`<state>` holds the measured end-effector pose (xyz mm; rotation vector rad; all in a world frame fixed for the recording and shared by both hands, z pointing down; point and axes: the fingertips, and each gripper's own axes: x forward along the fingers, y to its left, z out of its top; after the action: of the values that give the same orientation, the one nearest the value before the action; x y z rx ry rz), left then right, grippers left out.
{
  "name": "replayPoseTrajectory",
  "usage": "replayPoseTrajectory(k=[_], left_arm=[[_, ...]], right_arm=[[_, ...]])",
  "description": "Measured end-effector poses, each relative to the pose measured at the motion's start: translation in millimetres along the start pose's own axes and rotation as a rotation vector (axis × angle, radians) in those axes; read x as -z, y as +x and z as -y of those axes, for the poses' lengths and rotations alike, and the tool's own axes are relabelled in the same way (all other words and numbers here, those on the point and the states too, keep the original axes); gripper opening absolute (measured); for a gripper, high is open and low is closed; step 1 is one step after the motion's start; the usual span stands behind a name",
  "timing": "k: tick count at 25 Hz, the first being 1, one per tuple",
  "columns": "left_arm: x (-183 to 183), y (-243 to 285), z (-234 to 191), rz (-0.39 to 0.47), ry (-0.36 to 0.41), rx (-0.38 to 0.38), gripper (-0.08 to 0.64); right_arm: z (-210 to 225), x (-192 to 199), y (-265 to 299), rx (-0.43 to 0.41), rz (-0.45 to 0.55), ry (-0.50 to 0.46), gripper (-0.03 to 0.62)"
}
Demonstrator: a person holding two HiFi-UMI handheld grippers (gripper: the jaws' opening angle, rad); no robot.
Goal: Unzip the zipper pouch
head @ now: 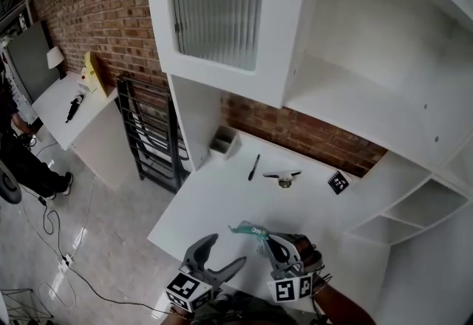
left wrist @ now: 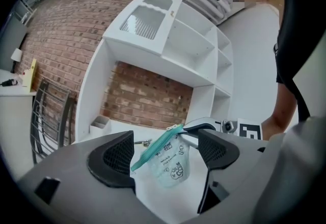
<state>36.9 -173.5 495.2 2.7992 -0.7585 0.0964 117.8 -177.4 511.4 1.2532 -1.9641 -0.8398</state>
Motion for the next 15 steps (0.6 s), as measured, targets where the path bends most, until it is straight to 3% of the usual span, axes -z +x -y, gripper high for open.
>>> replayPoseTrajectory(k=[8,15], left_arm=[[-14.7,12.2,25.8,0.011,-0.099,0.140,0.232],[2.4,14.0,42.5,-0.131,-0.180,0.247,0.216]], right_arm=[[-0.3,-16.0,-26.7,0.048,0.016,-0.131,0.015],[-10.4,-24.9,-41.6,0.073,0.024,-0.226,0.015]])
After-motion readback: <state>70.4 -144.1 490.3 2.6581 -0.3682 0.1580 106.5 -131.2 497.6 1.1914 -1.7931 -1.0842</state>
